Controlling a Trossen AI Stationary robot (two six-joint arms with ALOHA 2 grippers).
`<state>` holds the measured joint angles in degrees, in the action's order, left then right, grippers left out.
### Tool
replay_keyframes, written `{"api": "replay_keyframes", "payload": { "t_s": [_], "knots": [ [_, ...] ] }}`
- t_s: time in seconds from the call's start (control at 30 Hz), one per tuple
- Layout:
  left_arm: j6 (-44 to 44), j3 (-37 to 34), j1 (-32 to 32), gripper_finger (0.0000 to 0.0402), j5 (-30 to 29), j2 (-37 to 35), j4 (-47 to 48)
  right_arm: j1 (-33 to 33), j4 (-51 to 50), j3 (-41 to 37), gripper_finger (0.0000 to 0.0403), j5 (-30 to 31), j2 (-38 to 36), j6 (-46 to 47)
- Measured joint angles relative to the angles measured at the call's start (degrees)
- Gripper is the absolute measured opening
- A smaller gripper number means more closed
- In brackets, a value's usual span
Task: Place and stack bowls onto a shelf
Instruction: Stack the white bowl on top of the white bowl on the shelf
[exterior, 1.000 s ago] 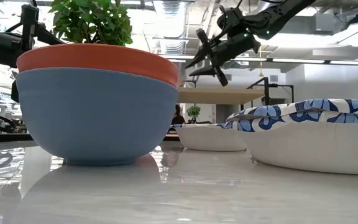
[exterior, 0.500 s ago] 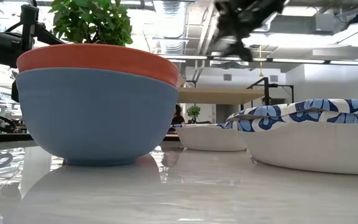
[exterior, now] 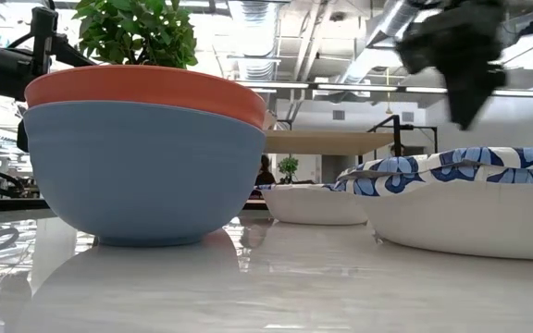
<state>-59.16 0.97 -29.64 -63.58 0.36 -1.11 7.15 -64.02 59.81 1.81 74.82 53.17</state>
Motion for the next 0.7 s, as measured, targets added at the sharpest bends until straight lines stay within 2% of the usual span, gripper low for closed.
{"api": "replay_keyframes", "payload": {
  "t_s": [0.17,0.3,0.43,0.7],
  "knots": [
    [-0.04,0.0,0.0,0.0302,-0.06,0.0,0.0,10.34,6.02,-6.38,0.0215,-0.75,-2.66,7.42],
    [-0.02,0.0,0.02,0.0302,-0.12,0.01,0.0,14.33,12.78,-9.36,0.0215,-0.59,-2.86,9.8],
    [-0.08,0.0,0.02,0.0302,-0.12,0.02,0.0,14.97,19.26,-12.38,0.0215,-0.06,-1.17,9.2],
    [-0.19,0.0,0.0,0.0302,-0.09,0.02,0.0,12.22,21.65,-12.88,0.0215,1.66,2.84,0.56]
  ]
}}
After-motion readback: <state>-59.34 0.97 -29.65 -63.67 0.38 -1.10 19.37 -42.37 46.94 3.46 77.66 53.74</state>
